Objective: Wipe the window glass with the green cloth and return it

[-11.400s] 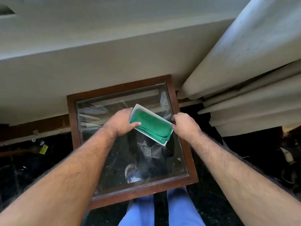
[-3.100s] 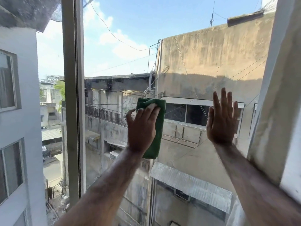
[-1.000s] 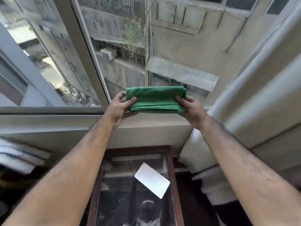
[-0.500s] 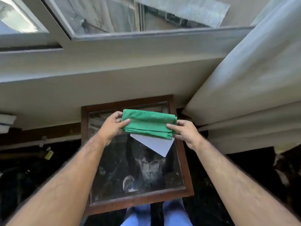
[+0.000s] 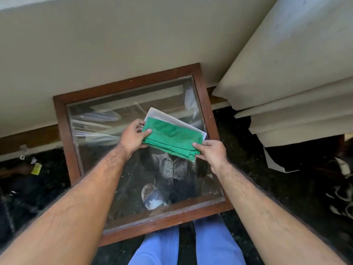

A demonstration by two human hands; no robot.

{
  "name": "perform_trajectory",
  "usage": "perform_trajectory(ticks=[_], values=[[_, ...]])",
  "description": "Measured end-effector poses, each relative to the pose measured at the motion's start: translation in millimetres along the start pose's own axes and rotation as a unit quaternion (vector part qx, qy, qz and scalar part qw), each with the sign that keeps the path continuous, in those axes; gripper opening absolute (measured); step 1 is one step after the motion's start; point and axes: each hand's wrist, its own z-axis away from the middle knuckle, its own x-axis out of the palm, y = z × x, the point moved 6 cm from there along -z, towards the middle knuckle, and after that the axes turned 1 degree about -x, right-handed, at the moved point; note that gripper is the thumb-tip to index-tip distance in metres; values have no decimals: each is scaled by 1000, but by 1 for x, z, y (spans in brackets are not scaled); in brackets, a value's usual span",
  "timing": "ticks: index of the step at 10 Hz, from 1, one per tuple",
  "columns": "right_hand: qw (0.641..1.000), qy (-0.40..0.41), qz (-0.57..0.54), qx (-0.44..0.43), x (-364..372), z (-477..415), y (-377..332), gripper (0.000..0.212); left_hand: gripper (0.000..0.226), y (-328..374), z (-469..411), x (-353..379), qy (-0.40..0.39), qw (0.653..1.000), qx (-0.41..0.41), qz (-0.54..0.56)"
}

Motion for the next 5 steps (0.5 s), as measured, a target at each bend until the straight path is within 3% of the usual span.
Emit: perform_trajectory(ticks=[2, 3, 5], values=[[983, 33, 167, -67, -2, -2, -3, 9, 22, 14, -12, 3, 51, 987, 69, -133], [956, 101, 255, -106, -5, 6, -20, 16, 36, 22, -6, 3, 76, 963, 105, -237], [872, 99, 418, -234, -9, 49, -88, 44, 59, 58, 40, 1, 74, 924, 165, -337]])
